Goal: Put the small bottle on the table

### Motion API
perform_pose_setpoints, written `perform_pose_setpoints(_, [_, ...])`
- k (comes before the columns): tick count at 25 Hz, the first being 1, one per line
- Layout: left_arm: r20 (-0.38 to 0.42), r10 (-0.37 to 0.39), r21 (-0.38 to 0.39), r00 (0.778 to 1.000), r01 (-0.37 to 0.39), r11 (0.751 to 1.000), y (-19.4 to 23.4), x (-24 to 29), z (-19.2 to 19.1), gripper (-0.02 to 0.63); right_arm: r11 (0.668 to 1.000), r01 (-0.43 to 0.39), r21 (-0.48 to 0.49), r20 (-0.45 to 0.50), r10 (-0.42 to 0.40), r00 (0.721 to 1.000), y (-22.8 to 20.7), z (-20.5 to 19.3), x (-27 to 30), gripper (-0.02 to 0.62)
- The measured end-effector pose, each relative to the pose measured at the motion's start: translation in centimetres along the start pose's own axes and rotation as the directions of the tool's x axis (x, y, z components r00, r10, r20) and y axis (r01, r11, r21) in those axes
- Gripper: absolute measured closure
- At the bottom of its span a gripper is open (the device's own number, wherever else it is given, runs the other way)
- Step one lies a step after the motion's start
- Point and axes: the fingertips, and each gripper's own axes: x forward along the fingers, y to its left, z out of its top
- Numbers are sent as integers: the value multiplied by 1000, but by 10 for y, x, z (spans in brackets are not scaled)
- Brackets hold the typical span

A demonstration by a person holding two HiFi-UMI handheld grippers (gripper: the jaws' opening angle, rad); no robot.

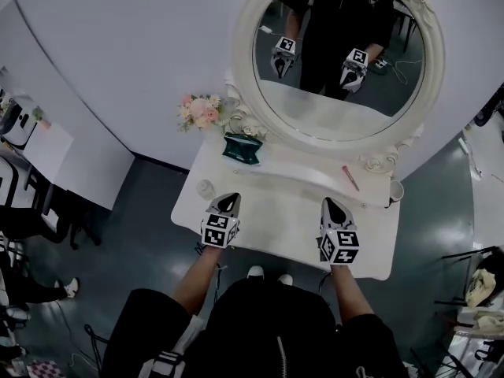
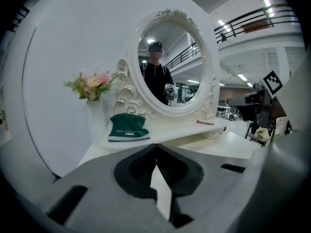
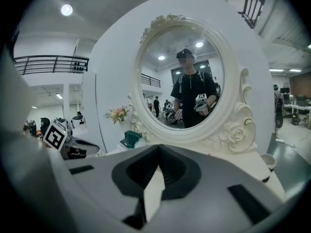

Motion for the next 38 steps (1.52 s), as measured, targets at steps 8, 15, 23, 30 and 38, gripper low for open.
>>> perform_pose_setpoints(8, [114,-163,73,980,156,985,-76,16,65,603,997,72,0,56,-72,996,-31,12,-31,594])
perform_pose_setpoints(15, [216,-256,149,942,228,962,-112,9,126,603,994,103,-30,123,-99,988,-42,31,-52,595])
perform_pose_setpoints(23, [216,-266,165,940,233,958,-119,9,129,603,994,102,-49,145,-94,985,-38,35,-56,595])
perform_pose_setpoints(30, [201,-249,147,948,222,964,-109,7,119,603,994,94,-56,134,-85,987,-34,30,-53,595])
perform_pose_setpoints(38, [203,-252,143,946,226,964,-108,5,119,603,994,91,-58,125,-83,989,-31,27,-53,595])
